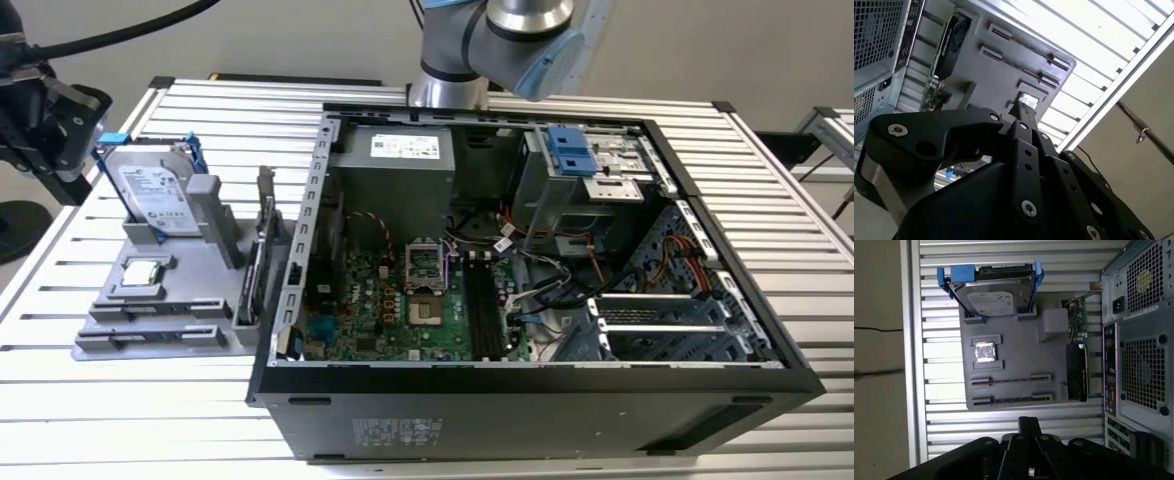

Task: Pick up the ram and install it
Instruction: 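Pick up the ram and move it above insertion slot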

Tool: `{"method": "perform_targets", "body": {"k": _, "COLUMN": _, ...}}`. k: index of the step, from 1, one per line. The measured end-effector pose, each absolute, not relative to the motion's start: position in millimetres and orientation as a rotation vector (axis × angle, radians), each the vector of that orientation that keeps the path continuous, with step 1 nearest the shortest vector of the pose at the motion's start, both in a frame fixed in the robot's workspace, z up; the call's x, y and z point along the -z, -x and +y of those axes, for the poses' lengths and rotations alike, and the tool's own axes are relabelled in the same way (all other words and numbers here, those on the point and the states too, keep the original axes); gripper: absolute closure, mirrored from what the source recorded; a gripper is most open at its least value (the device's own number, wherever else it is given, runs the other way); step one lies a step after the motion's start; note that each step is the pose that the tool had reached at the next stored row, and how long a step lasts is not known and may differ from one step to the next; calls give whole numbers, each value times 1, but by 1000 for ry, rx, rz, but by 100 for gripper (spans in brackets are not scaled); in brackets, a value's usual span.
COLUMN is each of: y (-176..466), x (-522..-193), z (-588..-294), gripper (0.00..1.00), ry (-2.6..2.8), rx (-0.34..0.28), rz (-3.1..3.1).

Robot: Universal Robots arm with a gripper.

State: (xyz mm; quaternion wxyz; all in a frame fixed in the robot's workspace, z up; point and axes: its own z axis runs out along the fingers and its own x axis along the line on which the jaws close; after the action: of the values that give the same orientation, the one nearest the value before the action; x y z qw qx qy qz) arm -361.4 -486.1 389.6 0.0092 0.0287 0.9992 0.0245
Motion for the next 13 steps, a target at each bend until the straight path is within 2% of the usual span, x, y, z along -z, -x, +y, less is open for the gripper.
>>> {"method": "perform_targets", "body": {"k": 13, "y": 362, "x": -390, "z": -486, "gripper": 100, "ry": -192, "rx": -76, "rz": 3115}}
